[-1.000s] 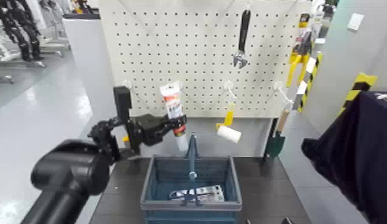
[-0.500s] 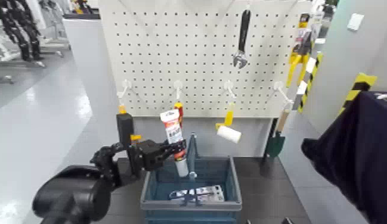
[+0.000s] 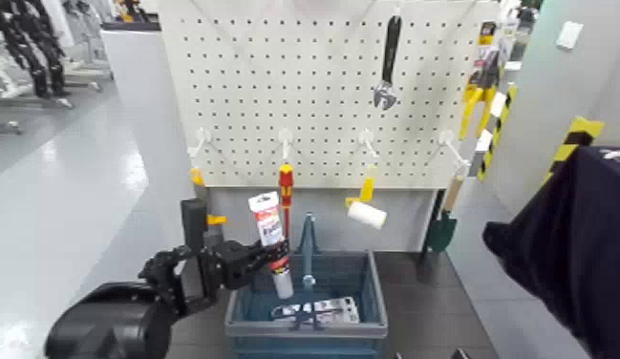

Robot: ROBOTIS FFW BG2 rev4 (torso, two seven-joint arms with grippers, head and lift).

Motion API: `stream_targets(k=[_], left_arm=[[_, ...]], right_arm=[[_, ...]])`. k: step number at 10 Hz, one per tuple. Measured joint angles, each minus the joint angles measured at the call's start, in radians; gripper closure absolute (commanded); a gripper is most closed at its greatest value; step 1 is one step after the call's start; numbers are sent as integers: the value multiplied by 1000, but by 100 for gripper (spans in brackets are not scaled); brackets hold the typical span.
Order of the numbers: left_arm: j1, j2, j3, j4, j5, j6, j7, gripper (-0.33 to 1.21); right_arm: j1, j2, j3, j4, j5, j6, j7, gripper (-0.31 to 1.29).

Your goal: Put the red glue tube into the crate.

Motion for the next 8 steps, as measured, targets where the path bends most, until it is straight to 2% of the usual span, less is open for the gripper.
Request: stream_targets(k=[3, 4, 6, 7, 8], left_arm=[[4, -2, 6, 18, -8, -1, 0, 115], [5, -2, 9, 21, -11, -1, 0, 92], [6, -3, 14, 22, -13, -3, 2, 1], [6, -4, 16, 21, -15, -4, 2, -10], [6, -3, 17, 20, -16, -2, 2, -10]], right_arm=[[-1, 0, 0, 0, 0, 0, 2, 15], [-1, -1, 0, 0, 0, 0, 3, 15], [-2, -1, 0, -1, 0, 0, 5, 15], [-2, -1, 0, -1, 1, -1, 5, 15], [-2, -1, 0, -2, 1, -1, 5, 15]])
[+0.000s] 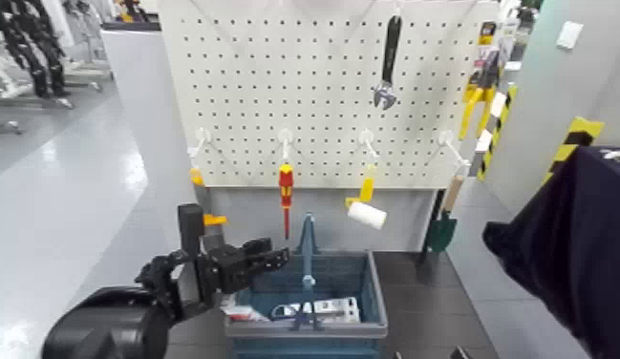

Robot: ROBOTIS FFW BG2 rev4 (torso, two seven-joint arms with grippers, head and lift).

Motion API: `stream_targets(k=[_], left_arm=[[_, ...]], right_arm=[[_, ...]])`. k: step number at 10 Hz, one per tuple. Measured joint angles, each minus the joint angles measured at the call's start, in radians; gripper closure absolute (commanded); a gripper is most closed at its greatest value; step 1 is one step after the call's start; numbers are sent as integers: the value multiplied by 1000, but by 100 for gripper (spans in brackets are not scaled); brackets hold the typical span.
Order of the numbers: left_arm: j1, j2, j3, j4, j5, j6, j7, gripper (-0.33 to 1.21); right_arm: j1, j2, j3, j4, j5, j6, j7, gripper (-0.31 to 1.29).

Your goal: Put the red glue tube into the crate.

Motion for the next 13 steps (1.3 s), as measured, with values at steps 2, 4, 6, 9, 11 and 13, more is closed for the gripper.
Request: stream_targets(k=[2, 4, 6, 9, 11, 13], left_arm=[[0, -1, 1, -2, -2, 0, 2, -11], [-3, -2, -1, -3, -2, -3, 7, -11], [-5, -3, -1, -6, -2, -6, 6, -11], [45, 4, 18, -122, -23, -11, 49, -11], [167, 19, 50, -368, -111, -1, 178, -9], [315, 16, 96, -566, -155, -9, 328, -9]], right_arm=[[0, 0, 0, 0, 0, 0, 0, 15], [0, 0, 0, 1, -1, 0, 0, 15], [0, 0, -2, 1, -2, 0, 0, 15], [2, 0, -5, 1, -6, -2, -1, 15], [6, 3, -8, 0, -5, -7, -2, 16], [10, 5, -12, -4, 0, -13, -4, 16]])
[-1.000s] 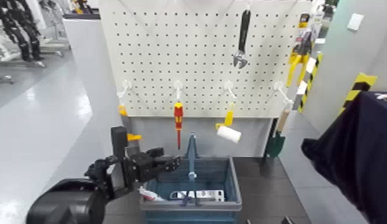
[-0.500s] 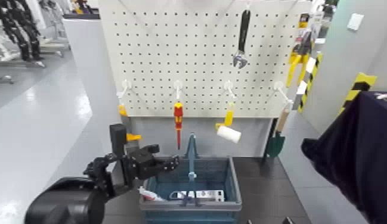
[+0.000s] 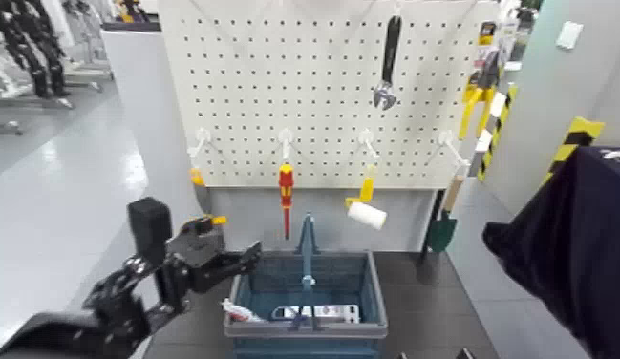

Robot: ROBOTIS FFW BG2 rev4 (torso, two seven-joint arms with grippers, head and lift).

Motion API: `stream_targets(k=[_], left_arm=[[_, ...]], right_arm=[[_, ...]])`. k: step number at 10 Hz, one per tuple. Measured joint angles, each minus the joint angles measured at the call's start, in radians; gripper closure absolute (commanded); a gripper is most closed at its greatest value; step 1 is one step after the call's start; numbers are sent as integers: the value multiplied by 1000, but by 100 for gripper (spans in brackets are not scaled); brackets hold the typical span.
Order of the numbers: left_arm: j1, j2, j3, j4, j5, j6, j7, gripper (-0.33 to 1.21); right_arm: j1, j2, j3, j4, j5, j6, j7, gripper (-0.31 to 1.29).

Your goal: Put the red glue tube into the crate.

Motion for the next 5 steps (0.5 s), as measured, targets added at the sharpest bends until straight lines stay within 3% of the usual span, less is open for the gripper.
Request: stream_targets(k=[2, 5], left_arm=[[159, -24, 36, -156, -59, -30, 123, -7], [399, -122, 57, -246, -150, -151, 275, -5]], right_arm=[[7, -1, -2, -6, 8, -5, -10, 16], [23, 1, -6, -18, 28, -12, -36, 16]])
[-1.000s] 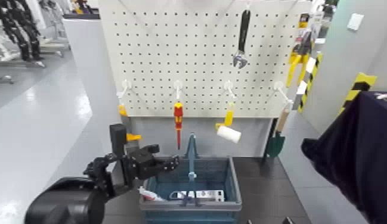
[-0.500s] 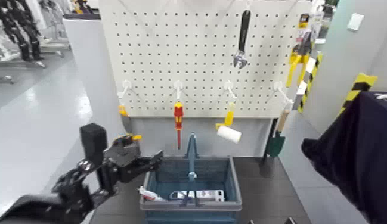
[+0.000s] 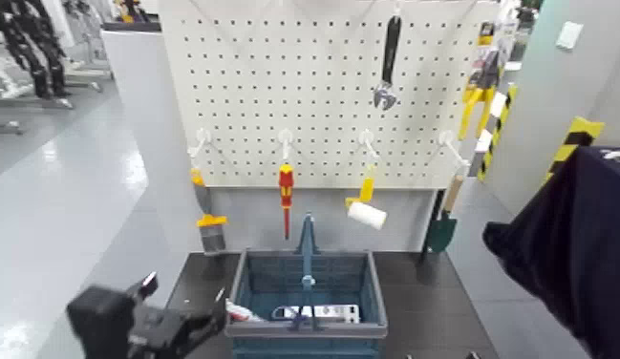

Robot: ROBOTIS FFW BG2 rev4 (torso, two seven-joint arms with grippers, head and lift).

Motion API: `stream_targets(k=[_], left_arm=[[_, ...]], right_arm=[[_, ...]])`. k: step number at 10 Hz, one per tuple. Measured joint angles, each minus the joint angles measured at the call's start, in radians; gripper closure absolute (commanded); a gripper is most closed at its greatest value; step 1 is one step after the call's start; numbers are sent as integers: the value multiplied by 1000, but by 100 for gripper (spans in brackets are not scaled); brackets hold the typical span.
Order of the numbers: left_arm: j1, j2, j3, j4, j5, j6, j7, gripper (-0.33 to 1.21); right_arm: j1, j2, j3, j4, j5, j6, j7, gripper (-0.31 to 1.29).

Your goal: Put the red glue tube into the crate.

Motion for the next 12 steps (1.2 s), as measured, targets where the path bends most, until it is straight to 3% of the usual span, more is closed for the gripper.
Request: stream_targets(k=[3, 8, 12], left_arm=[[185, -7, -19, -15, -22, -129, 192, 2], [231, 17, -30, 41, 7, -229, 166, 2], [228, 18, -33, 42, 3, -230, 171, 2]], right_arm=[[14, 0, -5, -9, 21, -16, -24, 16], [30, 1, -7, 9, 41, -71, -60, 16], [33, 3, -4, -20, 77, -15, -60, 15]])
